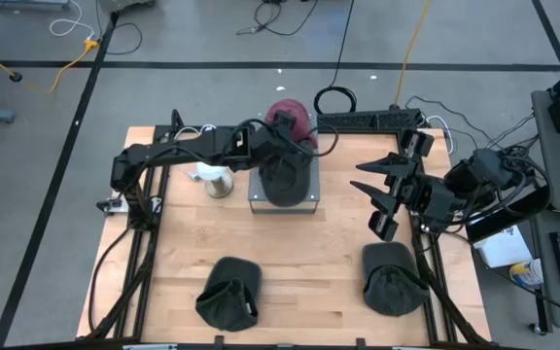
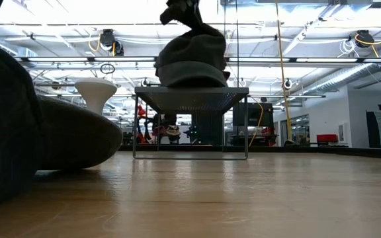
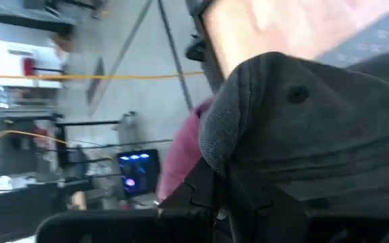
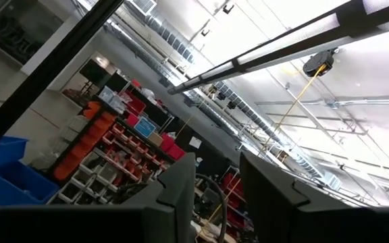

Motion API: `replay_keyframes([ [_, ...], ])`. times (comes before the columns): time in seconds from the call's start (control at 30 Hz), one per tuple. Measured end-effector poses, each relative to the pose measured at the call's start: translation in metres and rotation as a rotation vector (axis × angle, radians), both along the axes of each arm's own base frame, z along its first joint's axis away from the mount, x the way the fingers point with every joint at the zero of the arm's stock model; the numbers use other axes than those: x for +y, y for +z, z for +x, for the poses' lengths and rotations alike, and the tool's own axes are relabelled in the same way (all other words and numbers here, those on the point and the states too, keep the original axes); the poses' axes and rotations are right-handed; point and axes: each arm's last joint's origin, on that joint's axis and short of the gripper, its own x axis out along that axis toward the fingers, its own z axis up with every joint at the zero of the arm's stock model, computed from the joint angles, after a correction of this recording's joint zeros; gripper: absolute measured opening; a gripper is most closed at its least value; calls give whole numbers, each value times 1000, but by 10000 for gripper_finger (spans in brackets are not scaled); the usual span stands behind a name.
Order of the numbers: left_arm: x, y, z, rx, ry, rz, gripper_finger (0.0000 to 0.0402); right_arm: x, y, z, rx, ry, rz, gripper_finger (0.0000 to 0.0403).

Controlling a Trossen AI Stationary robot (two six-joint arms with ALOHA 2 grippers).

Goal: Pick & Place hat
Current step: Put the top right black cap on the shelf

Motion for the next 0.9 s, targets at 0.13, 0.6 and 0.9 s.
replay_keyframes([
  [0.13,2,-1,-1,10,2,-10,14,0,0,0,0,0,0,109],
  [0.6,4,-26,12,39,86,-102,13,0,-1,0,7,0,-4,109],
  [0.9,4,-47,22,84,127,-138,13,0,-1,0,16,1,-7,109],
])
